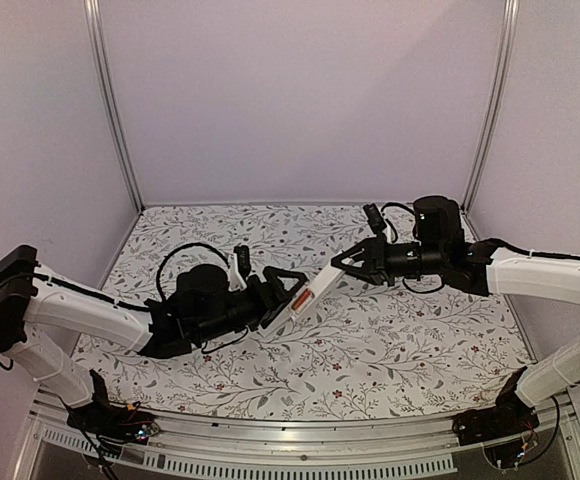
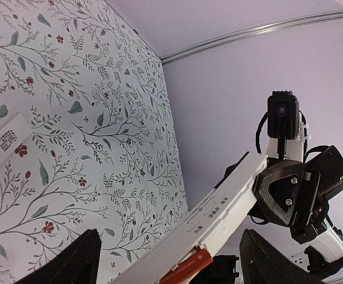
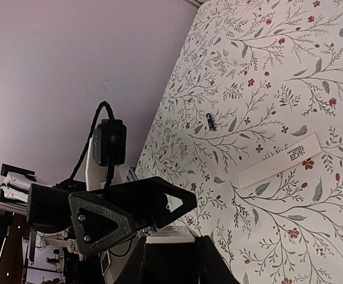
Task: Load the batteries into the remote control
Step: Load the battery into the battery compartment.
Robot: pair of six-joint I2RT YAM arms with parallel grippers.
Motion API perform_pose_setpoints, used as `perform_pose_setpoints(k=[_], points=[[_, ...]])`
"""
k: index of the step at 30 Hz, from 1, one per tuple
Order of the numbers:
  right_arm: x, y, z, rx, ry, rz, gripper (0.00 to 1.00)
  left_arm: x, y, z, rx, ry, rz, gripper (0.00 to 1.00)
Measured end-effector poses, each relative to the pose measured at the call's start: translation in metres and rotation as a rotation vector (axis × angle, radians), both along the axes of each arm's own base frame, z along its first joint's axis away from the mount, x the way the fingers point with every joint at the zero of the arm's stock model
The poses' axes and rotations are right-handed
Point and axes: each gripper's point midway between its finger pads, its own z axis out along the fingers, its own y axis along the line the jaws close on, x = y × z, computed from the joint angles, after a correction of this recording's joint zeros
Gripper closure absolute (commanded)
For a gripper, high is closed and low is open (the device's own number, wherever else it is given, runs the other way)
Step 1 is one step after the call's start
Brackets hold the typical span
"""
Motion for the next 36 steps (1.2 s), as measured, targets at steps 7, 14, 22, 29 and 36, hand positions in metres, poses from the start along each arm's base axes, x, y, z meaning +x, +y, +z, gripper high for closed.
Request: perform_pose_setpoints(k=[7, 14, 22, 29, 36], points=[[0.001, 0.0, 0.002, -0.001, -0.008, -0.004, 1.0, -0.002, -0.001, 0.0, -0.008, 0.009, 0.001, 0.13], [0.002, 0.0, 0.005, -0.001, -0.011, -0.006, 1.0, -0.003, -0.006, -0.007, -0.022, 0.028, -0.007, 0.08], [0.002, -0.001, 0.012, 0.008, -0.028, -0.005, 1.0, -0.006, -0.009, -0.004, -0.028, 0.013, -0.014, 0.13], [0.002, -0.001, 0.012, 0.008, -0.027, -0.005, 1.0, -0.008, -0.01, -0.004, -0.022, 0.004, -0.023, 0.19], [0.002, -0.001, 0.012, 0.007, -0.026, -0.004, 1.0, -0.009, -0.011, 0.001, -0.037, -0.009, -0.026, 0.28]])
